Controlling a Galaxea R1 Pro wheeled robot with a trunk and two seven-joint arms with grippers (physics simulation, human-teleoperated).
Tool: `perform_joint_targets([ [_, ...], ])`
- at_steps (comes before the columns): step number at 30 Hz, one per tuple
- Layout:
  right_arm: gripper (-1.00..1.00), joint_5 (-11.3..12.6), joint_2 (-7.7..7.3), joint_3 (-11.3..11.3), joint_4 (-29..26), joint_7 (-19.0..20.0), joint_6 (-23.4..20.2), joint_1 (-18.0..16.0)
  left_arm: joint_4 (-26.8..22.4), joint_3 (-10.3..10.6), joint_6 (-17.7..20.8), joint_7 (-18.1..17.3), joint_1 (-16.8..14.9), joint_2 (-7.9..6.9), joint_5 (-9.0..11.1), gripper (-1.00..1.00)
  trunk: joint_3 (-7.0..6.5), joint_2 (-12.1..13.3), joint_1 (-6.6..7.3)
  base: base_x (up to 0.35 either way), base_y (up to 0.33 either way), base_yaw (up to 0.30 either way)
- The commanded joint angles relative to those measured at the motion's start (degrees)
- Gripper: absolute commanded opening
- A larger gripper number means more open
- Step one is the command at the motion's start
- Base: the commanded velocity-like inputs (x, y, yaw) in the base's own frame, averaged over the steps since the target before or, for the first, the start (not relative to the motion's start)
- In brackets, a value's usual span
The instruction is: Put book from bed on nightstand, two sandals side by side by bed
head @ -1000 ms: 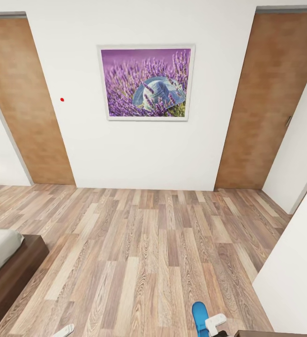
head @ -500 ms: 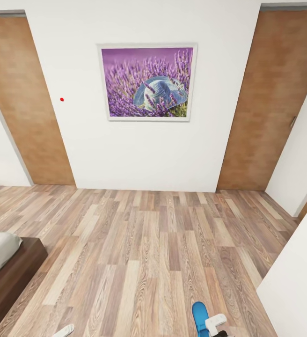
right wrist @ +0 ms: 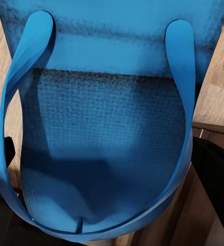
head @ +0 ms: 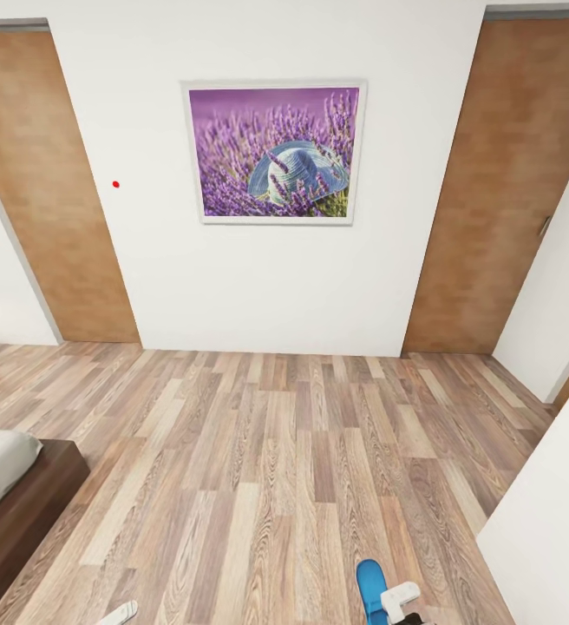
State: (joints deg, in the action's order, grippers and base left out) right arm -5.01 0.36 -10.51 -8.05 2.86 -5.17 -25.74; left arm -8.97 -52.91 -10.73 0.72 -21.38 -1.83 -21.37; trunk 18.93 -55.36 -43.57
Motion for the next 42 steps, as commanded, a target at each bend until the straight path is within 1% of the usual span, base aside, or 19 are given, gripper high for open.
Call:
perform_joint_targets([
  [1,-1.0,-0.5,-0.01,-0.1,-0.1,0.1,-0.4,0.0,0.1,-0.4,-0.3,0.1,-0.1,-0.01,-0.6,1.0,0.06,0.0,0.0,0.0,0.0,0.0],
  [10,-1.0,-0.5,-0.01,0.0,-0.1,0.1,-0.4,0.3,0.1,-0.4,-0.3,0.1,-0.1,-0.01,-0.6,1.0,0.07,0.0,0.0,0.007,0.0,0.0],
  [21,-1.0,-0.5,-0.01,0.0,-0.1,0.1,-0.4,0.3,0.1,-0.4,-0.3,0.1,-0.1,0.0,-0.6,1.0,0.07,0.0,0.0,0.08,0.0,0.0],
  [42,-1.0,-0.5,0.06,0.0,-0.2,0.1,-0.4,0.3,0.1,-0.4,-0.3,0.1,-0.1,-0.01,-0.6,1.0,0.07,0.0,0.0,0.004,0.0,0.0],
])
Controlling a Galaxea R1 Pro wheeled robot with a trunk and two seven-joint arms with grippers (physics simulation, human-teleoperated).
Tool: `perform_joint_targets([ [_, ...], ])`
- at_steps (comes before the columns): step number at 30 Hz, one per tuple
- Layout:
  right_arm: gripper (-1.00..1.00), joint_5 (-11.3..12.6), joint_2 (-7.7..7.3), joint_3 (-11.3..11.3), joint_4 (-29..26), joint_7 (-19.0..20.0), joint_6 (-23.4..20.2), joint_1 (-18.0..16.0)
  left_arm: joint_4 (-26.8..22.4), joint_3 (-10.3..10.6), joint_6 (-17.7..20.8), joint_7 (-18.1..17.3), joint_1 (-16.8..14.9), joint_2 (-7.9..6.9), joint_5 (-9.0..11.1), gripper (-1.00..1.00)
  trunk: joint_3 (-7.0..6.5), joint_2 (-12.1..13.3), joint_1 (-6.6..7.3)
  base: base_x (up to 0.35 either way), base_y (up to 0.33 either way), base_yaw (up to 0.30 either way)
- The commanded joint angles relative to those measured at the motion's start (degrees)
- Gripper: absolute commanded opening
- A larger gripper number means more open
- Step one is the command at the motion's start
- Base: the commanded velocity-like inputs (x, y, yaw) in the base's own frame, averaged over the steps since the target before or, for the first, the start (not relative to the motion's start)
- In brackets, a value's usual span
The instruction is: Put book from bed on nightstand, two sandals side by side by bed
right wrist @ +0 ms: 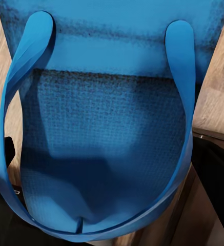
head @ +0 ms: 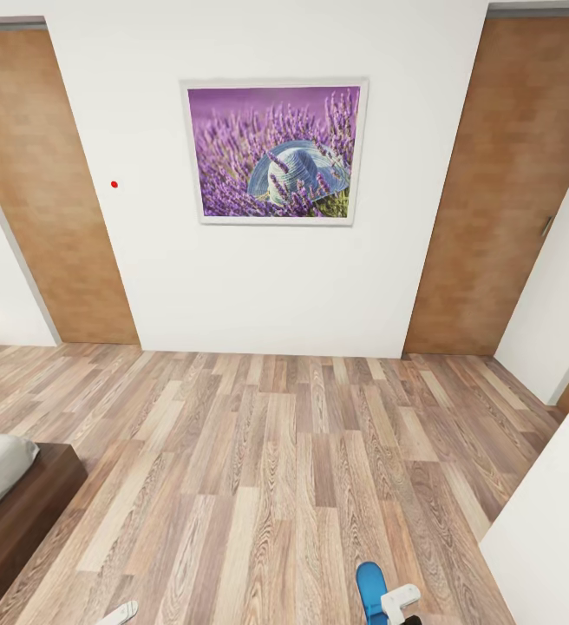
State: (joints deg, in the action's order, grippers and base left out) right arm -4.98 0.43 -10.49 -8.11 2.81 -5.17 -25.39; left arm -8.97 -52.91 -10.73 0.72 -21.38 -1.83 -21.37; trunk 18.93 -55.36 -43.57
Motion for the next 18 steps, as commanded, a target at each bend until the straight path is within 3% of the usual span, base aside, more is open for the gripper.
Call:
perform_joint_targets([
  [1,-1.0,-0.5,-0.01,-0.1,-0.1,0.1,-0.4,0.0,0.1,-0.4,-0.3,0.1,-0.1,-0.01,-0.6,1.0,0.07,0.0,0.0,0.0,0.0,0.0],
  [18,-1.0,-0.5,0.01,-0.1,-0.2,0.1,-0.4,0.0,0.1,-0.4,-0.3,0.1,-0.1,0.0,-0.6,1.0,0.07,0.0,0.0,0.0,0.0,0.0],
])
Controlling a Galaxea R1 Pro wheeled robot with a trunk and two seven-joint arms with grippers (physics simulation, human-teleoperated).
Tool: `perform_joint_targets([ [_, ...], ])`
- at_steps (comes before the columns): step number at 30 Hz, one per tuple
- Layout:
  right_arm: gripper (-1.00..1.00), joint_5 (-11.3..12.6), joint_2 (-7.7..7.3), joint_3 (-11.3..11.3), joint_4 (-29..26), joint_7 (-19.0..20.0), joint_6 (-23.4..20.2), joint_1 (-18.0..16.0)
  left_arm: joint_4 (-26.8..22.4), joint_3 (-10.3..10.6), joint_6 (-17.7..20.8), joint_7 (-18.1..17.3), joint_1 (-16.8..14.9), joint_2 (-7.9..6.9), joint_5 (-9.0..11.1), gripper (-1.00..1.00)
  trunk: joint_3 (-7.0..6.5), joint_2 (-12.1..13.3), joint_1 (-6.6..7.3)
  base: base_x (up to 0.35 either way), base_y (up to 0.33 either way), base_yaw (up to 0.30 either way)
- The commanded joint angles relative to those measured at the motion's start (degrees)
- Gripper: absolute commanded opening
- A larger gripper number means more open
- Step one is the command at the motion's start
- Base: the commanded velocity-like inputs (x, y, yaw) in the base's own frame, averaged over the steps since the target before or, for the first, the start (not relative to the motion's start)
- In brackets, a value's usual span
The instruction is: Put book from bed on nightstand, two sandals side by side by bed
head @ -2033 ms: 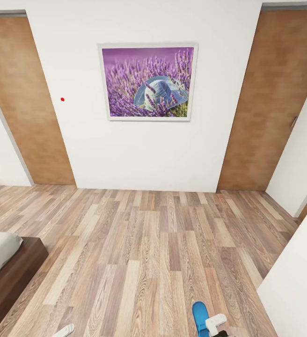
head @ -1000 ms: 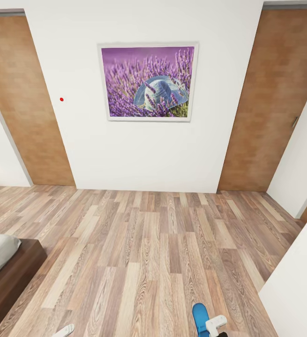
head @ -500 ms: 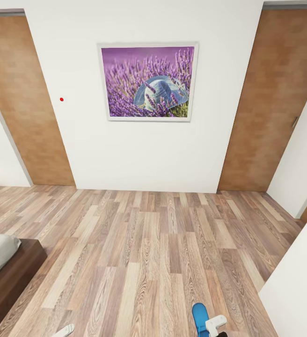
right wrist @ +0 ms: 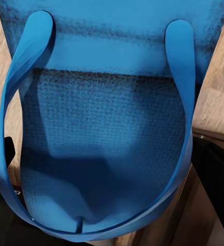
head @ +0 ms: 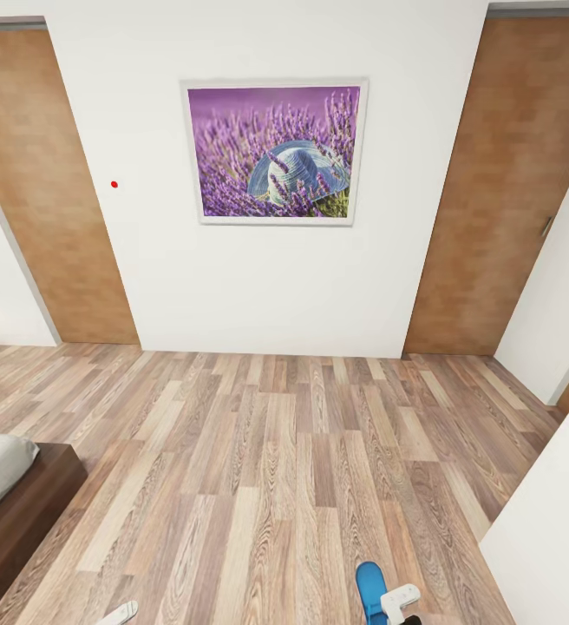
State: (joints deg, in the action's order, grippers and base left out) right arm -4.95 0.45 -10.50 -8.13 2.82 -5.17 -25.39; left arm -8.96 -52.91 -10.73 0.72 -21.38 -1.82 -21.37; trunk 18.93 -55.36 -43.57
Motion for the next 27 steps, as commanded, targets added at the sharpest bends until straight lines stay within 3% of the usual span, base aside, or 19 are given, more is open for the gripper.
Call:
perform_joint_targets([
  [1,-1.0,-0.5,-0.01,-0.1,-0.1,0.1,-0.4,0.0,0.1,-0.4,-0.3,0.0,-0.1,-0.01,-0.6,1.0,0.06,0.0,0.0,0.0,0.0,0.016],
  [12,-1.0,-0.5,-0.09,0.0,-0.1,0.1,-0.4,0.0,-0.1,-0.4,1.5,-0.1,-0.2,-0.08,-1.0,1.0,0.06,0.0,0.0,0.0,0.0,0.011],
  [18,-1.0,-0.5,-0.1,0.0,-0.2,0.1,-0.4,0.0,-0.3,-0.5,10.5,-0.2,-1.2,-0.04,-4.3,1.0,0.06,0.0,0.0,0.0,0.0,0.001],
  [22,-1.0,-0.5,-0.1,0.0,-0.4,0.0,-0.3,0.0,-0.2,-0.6,16.3,-0.2,-4.5,0.02,-6.0,1.0,0.06,0.0,0.0,0.0,0.0,0.0],
  [27,-1.0,-0.4,-0.09,0.3,-0.9,0.0,-0.3,0.0,-0.1,-0.5,20.7,-0.1,-7.3,0.83,-6.8,1.0,0.06,0.0,0.0,0.0,0.0,0.0],
])
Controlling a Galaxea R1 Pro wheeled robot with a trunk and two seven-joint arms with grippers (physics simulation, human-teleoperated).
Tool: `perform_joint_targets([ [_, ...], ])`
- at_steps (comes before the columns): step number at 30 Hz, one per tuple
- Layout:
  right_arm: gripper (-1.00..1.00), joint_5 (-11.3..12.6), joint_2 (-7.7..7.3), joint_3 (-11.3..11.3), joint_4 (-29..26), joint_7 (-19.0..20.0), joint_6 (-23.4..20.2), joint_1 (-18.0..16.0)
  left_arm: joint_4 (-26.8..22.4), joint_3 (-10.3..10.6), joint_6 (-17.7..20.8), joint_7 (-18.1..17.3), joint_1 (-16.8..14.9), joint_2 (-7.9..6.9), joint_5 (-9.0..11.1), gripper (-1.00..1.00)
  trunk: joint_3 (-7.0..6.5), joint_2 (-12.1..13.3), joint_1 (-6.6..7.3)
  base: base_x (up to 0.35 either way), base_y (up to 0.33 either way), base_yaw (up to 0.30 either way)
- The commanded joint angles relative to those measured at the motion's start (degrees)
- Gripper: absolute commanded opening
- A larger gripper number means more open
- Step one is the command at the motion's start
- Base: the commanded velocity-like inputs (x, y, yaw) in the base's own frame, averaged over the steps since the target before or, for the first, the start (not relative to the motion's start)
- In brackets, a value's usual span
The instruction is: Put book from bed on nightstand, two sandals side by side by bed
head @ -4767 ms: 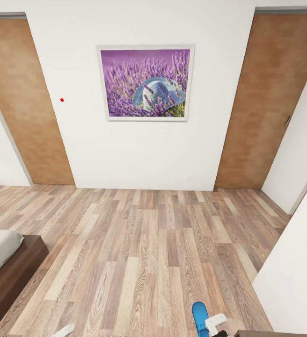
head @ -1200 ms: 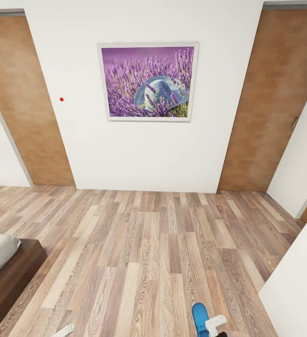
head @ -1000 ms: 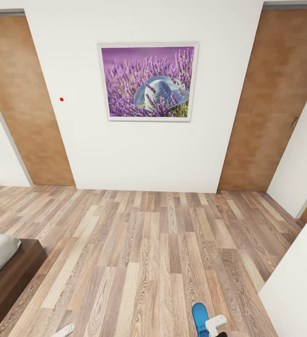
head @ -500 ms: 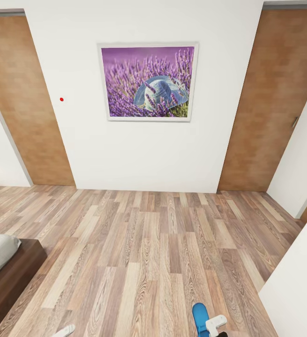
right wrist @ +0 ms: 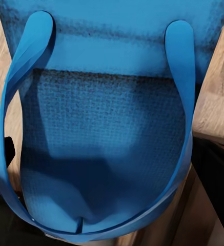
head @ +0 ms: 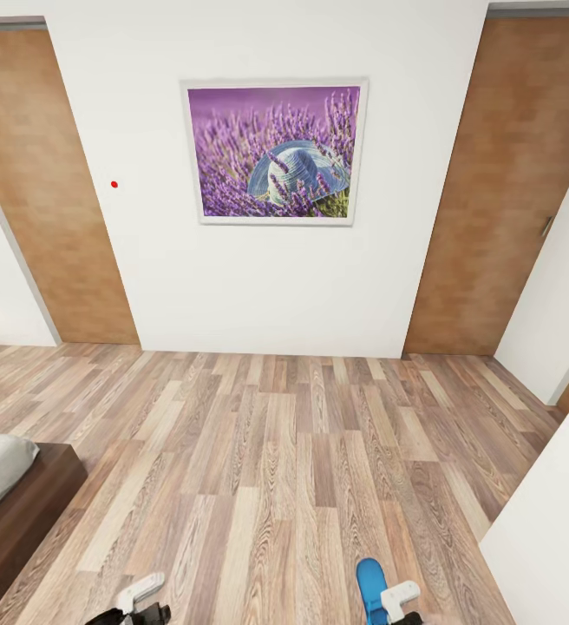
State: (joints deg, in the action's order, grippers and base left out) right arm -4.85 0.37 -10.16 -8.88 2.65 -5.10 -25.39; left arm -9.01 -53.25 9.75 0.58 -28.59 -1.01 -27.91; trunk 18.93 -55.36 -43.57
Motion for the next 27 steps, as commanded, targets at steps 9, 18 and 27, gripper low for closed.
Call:
perform_joint_targets([
  [9,-1.0,0.0,-0.23,0.3,-4.2,0.4,-0.5,-0.1,0.0,-0.2,3.2,0.3,-1.7,2.74,-5.1,1.0,0.07,0.0,0.0,0.0,0.0,0.0],
  [18,-1.0,0.4,-0.19,0.4,-12.8,0.5,-1.3,-0.1,0.1,-0.2,3.0,0.2,-1.9,3.75,-6.4,1.0,0.07,0.0,0.0,0.0,0.0,0.0],
  [27,-1.0,0.5,-0.16,0.6,-24.6,0.6,-7.0,-0.1,0.1,-0.2,1.2,0.2,-1.8,3.82,-6.5,1.0,0.07,0.0,0.0,0.0,0.0,0.0],
])
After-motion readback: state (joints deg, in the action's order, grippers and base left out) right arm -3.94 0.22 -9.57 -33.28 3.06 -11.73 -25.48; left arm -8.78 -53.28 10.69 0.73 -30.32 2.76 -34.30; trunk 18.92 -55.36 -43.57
